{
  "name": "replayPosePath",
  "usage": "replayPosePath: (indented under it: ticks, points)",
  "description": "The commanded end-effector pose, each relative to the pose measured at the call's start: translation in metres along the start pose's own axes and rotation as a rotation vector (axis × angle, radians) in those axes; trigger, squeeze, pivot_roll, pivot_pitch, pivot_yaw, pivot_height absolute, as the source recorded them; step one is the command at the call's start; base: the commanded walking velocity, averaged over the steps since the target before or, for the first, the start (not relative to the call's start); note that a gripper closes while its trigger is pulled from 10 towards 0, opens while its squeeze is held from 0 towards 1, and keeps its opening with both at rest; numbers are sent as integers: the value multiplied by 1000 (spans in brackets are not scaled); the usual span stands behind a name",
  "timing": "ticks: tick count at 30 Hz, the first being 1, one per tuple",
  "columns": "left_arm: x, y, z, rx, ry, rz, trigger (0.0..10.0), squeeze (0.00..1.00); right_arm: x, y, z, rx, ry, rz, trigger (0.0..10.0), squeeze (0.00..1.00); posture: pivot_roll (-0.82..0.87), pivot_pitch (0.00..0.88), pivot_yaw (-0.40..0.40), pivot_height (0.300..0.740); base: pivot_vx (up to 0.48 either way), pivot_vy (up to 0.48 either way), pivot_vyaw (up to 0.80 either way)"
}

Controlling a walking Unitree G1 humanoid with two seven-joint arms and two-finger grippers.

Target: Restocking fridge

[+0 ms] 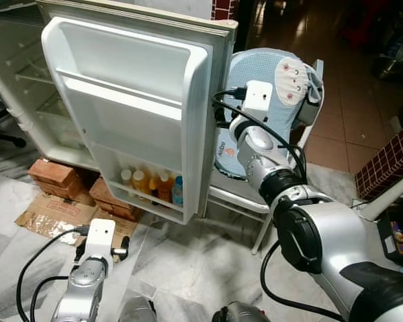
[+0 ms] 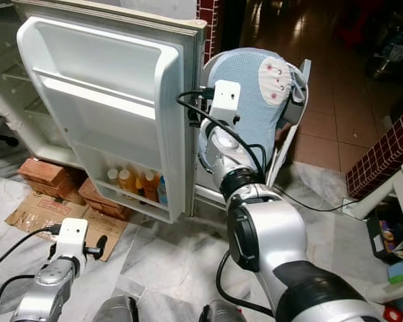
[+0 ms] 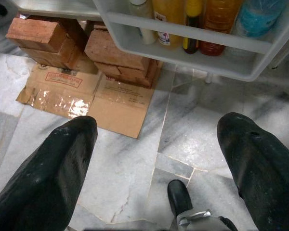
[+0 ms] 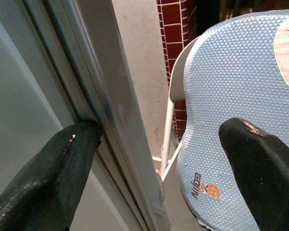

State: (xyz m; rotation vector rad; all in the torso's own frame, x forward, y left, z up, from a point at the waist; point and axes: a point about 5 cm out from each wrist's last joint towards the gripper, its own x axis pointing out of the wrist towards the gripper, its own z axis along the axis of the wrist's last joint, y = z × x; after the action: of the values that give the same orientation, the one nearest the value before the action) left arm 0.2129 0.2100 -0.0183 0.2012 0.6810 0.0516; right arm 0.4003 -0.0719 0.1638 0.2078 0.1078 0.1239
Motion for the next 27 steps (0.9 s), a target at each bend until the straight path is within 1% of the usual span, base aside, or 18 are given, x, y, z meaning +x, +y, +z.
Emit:
replayPosePath:
  ticks: [1, 27]
  points:
    - [-3, 5, -1, -7, 20, 18, 10000, 0, 5, 39, 57, -8, -222, 141, 10000, 0, 150, 0, -123, 740, 0, 0, 0]
    - [-3, 5, -1, -7, 20, 18, 10000, 0, 5, 39, 57, -8, -222, 141, 10000, 0, 150, 0, -123, 740, 0, 0, 0]
